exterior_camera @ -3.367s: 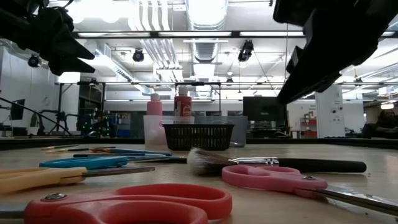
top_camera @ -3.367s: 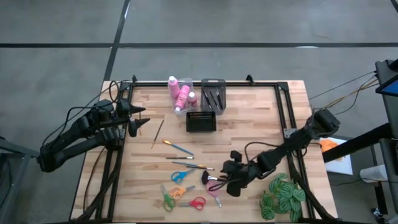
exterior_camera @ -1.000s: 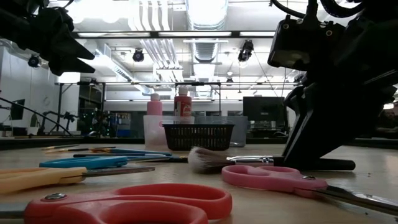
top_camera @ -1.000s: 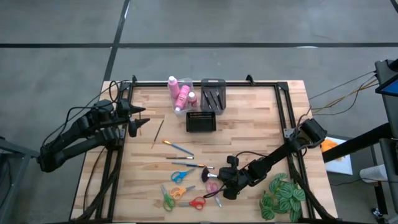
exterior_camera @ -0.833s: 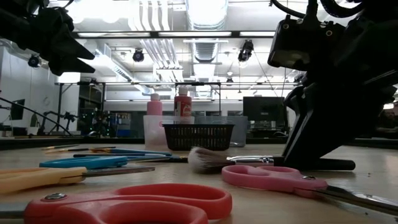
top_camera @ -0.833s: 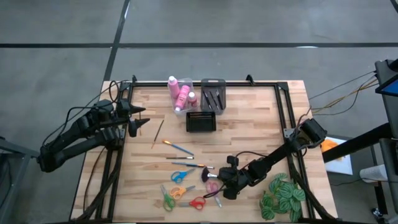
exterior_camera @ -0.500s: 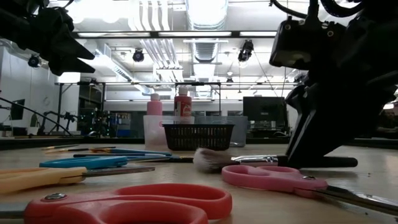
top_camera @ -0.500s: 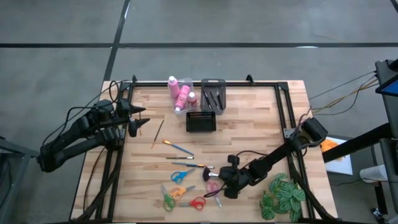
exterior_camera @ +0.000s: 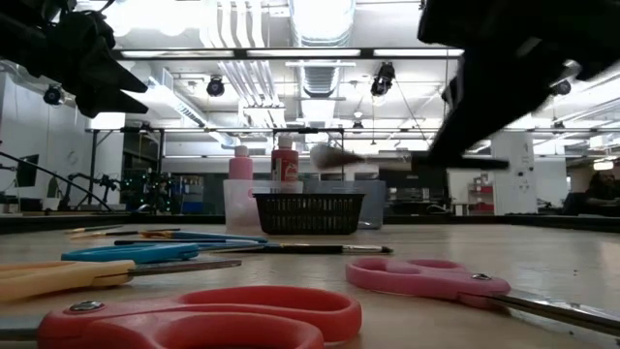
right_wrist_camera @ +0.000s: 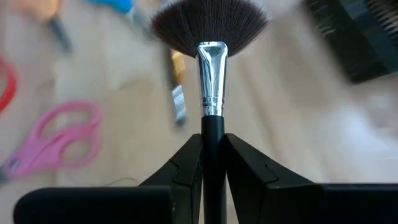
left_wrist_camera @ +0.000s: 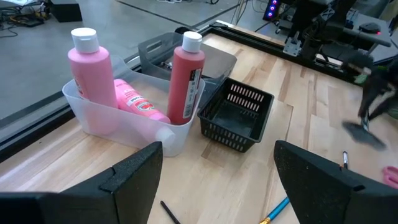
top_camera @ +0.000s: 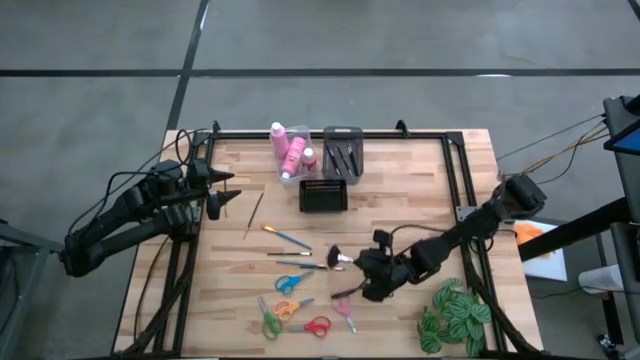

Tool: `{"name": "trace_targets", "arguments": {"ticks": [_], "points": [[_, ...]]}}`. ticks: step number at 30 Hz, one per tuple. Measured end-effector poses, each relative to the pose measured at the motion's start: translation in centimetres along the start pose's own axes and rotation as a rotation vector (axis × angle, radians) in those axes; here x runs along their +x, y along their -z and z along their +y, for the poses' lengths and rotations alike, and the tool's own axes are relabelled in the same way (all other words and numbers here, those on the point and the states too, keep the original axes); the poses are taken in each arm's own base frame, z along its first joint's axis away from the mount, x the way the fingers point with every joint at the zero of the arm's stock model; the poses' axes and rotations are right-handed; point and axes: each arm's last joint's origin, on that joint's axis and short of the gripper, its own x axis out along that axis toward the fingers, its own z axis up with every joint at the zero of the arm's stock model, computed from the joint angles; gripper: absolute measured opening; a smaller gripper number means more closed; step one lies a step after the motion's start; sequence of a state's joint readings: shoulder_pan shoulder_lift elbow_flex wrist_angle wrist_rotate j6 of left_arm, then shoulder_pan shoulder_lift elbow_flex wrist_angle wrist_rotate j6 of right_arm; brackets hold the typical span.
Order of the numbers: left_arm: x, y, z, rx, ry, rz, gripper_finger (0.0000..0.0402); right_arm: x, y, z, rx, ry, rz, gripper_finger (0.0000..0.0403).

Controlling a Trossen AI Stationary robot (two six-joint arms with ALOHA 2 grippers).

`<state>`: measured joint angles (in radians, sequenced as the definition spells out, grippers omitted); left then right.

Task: Pick & Place Paint Supplies
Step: Put the black paint brush into the gray bin

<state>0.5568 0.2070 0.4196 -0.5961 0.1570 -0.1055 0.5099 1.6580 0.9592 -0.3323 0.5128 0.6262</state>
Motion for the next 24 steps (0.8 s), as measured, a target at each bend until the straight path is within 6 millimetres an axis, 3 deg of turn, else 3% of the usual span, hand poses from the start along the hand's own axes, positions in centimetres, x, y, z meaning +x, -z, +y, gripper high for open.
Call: {"name": "trace_targets", "arguments": {"ticks": [10, 24], "points": [[0.0, 0.0, 0.0, 0.000, 0.001, 0.000, 0.0311, -1.9, -5.2, -7.5, 0.275, 0.106, -0.111, 0.0056], [0.0, 0.0, 0.0, 0.000, 0.001, 0.000, 0.0311, -0.8, -9.5, -20.4, 0.778, 0.288, -0.323, 0.0056]]}}
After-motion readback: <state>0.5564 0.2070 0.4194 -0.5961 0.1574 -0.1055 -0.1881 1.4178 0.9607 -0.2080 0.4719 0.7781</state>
